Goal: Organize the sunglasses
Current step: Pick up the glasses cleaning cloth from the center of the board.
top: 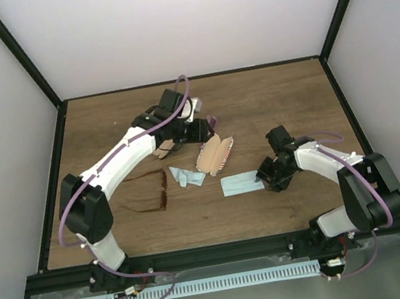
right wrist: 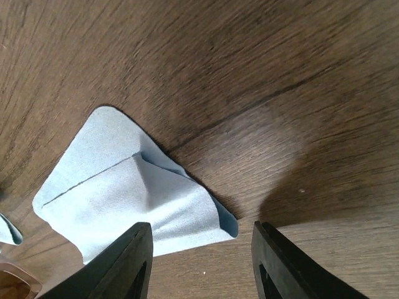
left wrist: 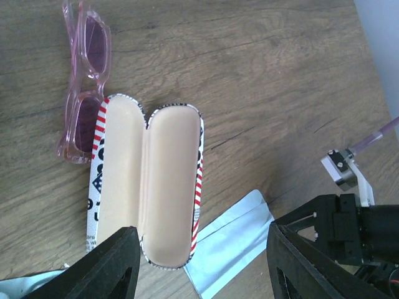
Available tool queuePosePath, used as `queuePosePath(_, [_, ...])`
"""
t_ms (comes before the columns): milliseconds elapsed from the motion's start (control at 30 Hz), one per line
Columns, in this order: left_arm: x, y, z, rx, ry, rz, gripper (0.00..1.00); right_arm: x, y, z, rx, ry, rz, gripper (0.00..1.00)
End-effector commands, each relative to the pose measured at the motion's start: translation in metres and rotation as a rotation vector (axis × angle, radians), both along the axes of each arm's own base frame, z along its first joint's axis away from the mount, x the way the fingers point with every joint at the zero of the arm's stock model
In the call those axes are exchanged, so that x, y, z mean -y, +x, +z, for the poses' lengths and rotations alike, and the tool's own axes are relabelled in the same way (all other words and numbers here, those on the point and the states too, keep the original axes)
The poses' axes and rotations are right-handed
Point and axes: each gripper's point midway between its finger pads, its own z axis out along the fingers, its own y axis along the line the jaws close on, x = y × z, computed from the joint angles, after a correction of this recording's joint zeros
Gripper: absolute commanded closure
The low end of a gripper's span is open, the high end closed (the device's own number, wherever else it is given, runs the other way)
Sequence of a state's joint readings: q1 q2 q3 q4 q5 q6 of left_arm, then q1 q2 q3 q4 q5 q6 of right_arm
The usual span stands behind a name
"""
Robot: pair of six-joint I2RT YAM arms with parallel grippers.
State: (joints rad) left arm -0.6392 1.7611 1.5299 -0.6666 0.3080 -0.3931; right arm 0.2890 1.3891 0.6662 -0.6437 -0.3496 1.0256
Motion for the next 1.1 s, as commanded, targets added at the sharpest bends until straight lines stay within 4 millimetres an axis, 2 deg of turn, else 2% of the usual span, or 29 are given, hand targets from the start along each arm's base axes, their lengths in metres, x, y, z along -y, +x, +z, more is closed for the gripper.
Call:
queuePosePath(0, [-0.003,0.001,0.008,0.025,-0.018,0.017,0.42,-0.002,0.003,0.002,0.022,0.021,0.007,0.55])
queuePosePath(133, [-0.006,0.000,0.008,0.029,-0.008,0.023,0.42,-0.004,0.001,-0.005,-0.013,0.030,0.014,0.56])
queuePosePath(333, [-0.008,-0.001,0.005,0.024,0.002,0.024,0.42,-0.005,-0.001,-0.004,-0.011,0.037,0.009,0.58])
queuePosePath(833, [-0.013,-0.009,-0.004,0.002,0.008,0.039,0.42,-0.005,-0.001,-0.009,-0.021,0.033,0.016,0.83])
queuePosePath(967, [-0.017,-0.019,-0.011,-0.012,0.020,0.028,0.42,-0.006,0.002,-0.006,-0.009,0.037,0.020,0.90])
queuePosePath(1067, [-0.024,-0.036,-0.023,-0.026,0.063,0.011,0.42,-0.008,0.004,-0.003,0.000,0.048,0.024,0.95])
